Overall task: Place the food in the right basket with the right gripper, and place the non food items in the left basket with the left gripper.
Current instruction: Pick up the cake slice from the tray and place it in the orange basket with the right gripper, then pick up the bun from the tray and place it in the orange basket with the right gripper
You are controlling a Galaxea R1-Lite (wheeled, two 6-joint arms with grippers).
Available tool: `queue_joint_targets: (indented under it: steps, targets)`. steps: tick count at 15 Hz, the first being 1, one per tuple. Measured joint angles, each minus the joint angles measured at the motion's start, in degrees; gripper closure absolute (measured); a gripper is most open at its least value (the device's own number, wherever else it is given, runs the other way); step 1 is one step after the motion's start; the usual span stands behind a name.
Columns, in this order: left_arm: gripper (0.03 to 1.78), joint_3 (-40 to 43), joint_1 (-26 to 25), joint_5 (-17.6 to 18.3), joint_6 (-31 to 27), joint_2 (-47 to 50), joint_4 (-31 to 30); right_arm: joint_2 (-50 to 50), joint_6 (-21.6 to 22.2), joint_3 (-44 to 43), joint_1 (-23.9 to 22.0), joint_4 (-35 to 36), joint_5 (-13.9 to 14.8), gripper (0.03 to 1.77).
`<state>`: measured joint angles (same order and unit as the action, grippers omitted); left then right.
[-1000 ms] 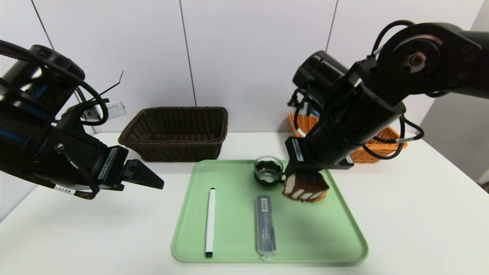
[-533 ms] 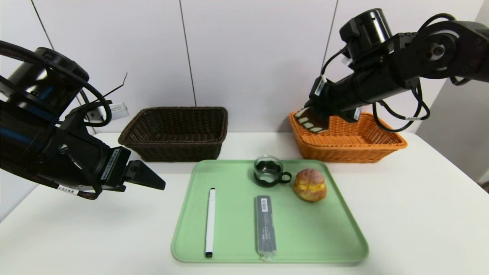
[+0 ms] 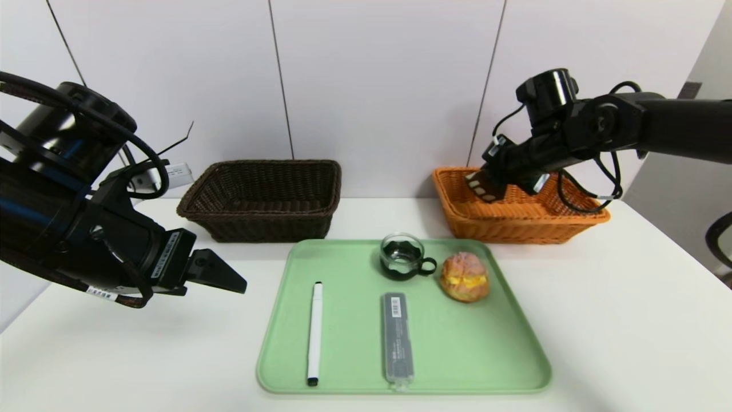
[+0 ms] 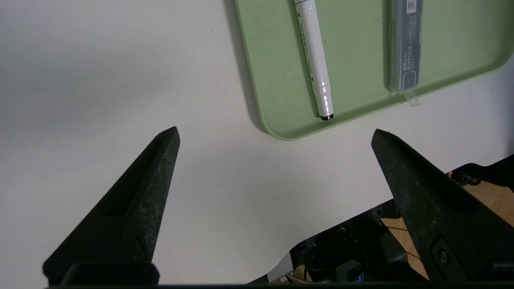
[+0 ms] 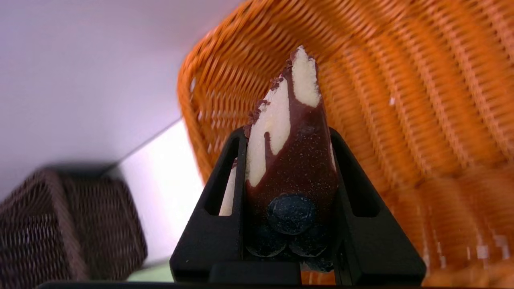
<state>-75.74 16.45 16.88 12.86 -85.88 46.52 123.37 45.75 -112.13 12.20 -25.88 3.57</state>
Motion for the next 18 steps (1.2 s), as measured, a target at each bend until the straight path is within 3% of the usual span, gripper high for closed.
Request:
queue_joint_targets:
  steps: [3,7,11,15,18]
  targets:
    - [0.12,0.0,0.0,0.0,0.0,0.0,-0.2,3.2,0.7,0.0,-2.1,2.2,-0.1,1.21]
    - [0.12,-0.1,0.0,0.2,-0.2,-0.1,-2.2,5.7,0.6,0.0,-2.8,2.5,-0.2,0.74]
    - [0.12,0.0,0.1,0.3,-0.3,-0.3,-2.3,6.6,0.7,0.0,-3.0,4.7,0.0,0.47]
    - [0.12,0.1,0.1,0.6,-0.2,-0.4,-2.3,5.1,0.9,-0.1,-3.1,10.5,0.6,0.33]
    - [0.12,0.2,0.2,0.7,-0.2,-0.3,-2.2,1.2,0.4,0.0,-1.9,7.5,2.2,0.25]
